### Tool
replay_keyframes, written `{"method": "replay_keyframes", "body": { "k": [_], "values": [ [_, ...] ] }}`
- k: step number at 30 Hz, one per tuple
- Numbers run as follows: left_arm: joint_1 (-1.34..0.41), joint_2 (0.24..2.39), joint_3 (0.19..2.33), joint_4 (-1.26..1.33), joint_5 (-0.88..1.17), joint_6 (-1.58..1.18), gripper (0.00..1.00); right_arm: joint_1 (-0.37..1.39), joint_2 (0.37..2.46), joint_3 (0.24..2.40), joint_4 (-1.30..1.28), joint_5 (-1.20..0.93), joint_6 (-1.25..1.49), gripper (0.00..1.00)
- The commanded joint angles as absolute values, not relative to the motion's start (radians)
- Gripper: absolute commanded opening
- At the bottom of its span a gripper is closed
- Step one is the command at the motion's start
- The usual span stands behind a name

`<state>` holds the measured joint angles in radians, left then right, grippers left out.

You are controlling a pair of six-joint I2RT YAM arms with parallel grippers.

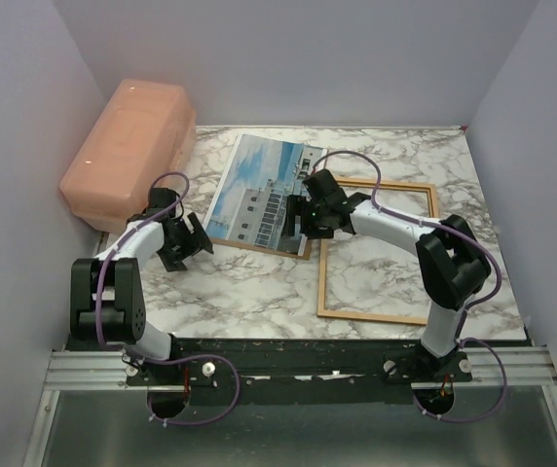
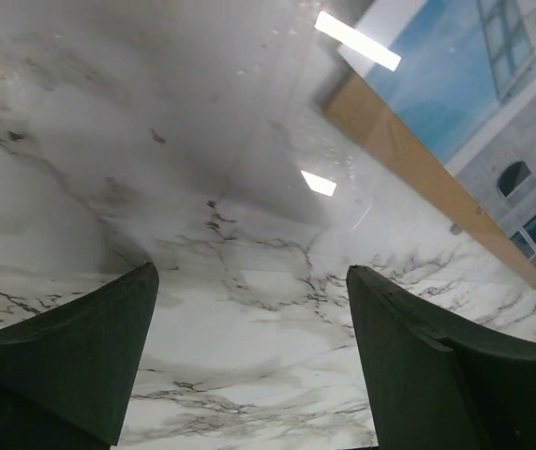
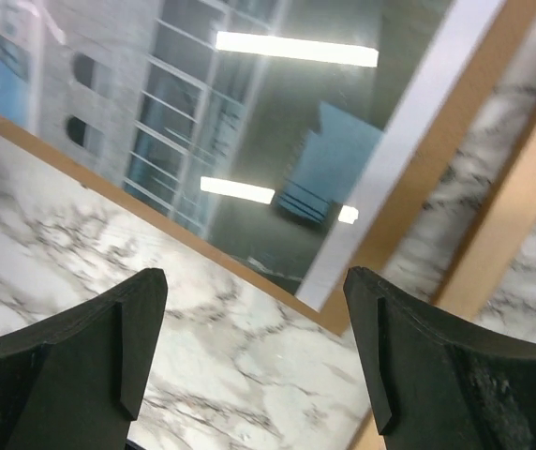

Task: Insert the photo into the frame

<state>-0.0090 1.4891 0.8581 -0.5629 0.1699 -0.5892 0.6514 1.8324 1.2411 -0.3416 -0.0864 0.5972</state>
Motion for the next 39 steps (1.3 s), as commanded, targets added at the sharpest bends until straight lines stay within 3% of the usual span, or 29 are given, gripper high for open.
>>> {"method": "replay_keyframes", "body": {
  "k": [1, 9, 12, 21, 39],
  "values": [
    [0.062, 1.512, 0.833, -0.510, 0.233, -0.588, 0.83, 0.649, 1.909, 1.336, -0.345, -0.135, 0.602, 0.85],
    [0.081, 1.588, 0.910, -0.546, 0.271, -0.576, 0.82, 0.632, 2.038, 1.390, -0.353, -0.155, 0.651, 0.84],
    [0.081, 1.629, 0.950, -0.554, 0.314, -0.565, 0.76, 0.626, 2.044, 1.358, -0.341, -0.166, 0.667, 0.84],
    [0.075, 1.665, 0.985, -0.531, 0.366, -0.559, 0.76, 0.604, 2.023, 1.284, -0.296, -0.217, 0.687, 0.84],
    [0.061, 1.380, 0.897, -0.409, 0.536, -0.553, 0.73, 0.600, 1.980, 1.240, -0.230, -0.327, 0.698, 0.83]
  ]
}}
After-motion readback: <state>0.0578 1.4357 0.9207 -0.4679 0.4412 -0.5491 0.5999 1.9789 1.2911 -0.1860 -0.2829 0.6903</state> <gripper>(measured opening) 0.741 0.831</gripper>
